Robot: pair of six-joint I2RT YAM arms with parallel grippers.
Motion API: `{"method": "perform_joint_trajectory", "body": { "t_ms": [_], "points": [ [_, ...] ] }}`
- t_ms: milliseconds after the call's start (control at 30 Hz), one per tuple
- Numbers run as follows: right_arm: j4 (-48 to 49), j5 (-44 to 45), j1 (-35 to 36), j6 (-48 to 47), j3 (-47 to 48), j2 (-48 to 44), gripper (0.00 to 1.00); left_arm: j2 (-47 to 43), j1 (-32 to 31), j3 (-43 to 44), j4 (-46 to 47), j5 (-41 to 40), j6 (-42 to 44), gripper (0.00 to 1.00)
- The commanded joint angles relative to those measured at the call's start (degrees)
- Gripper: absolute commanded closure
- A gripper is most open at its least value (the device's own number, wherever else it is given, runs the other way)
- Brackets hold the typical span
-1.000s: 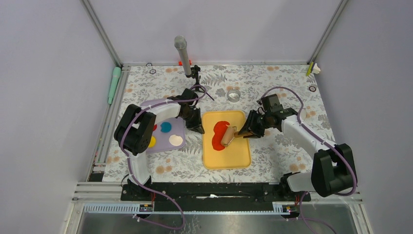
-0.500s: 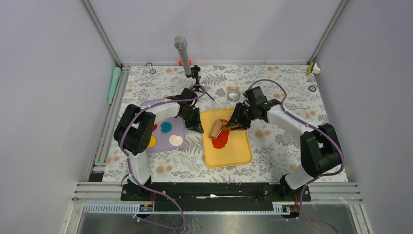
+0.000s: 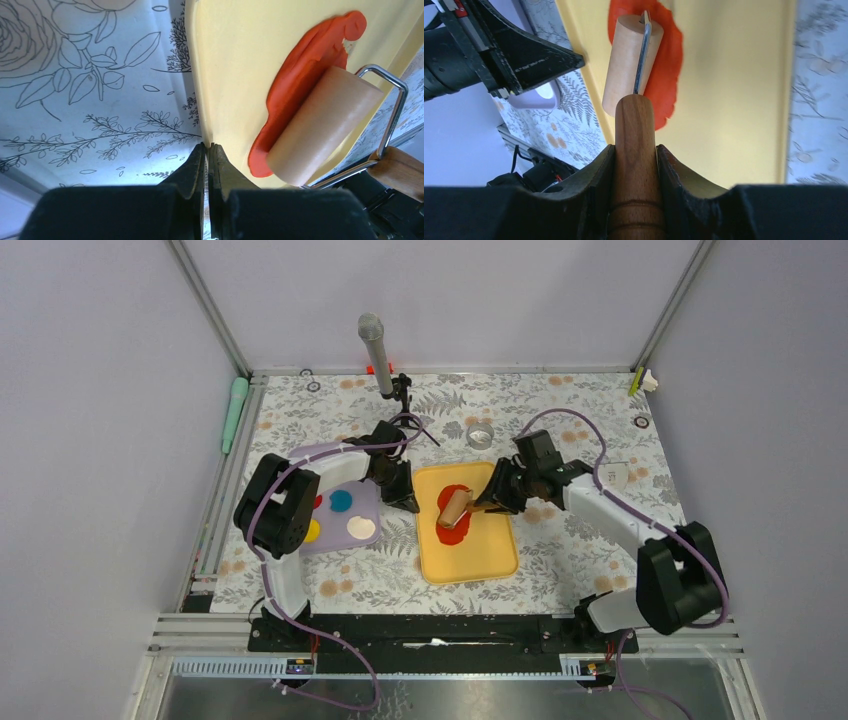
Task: Roll out the dumpling wrappers from the dough
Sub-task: Flatten out the dough on the work surface.
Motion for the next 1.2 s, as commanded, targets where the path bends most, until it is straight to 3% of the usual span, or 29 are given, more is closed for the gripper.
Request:
{"method": "perform_joint_trajectory", "body": {
  "t_ms": [0,233,433,567,900,1167],
  "points": [
    [-11.5,11.1,-4.3,-5.7,-6.6,-5.1,1.0,-1.4,-0.4,0.9,0.0,0.9,1.5,1.0],
    [-17.6,12.8,-7.4,-9.0,-7.0,-10.6,1.0,-1.3,-0.4,1.1,0.0,0.7,1.4,1.0],
    [-22.1,11.4,-7.3,-10.1,2.5,-12.9,1.0,-1.4,-0.4,1.2,0.0,1.0,1.5,1.0],
    [-21.6,5.1,-7.1,-8.4,7.1,-13.4,1.0,-1.7,-0.4,1.2,0.0,1.1,1.3,1.0],
    [-8.5,0.9,7.3,0.3,8.8,-6.4,1.0,-1.9,-0.5,1.2,0.1,1.0,1.0,1.0],
    [-9.0,3.8,9.4,-1.3,5.9,-2.4,1.0,-1.9,-0.5,0.7,-0.1,0.8,1.3,1.0]
  ]
}}
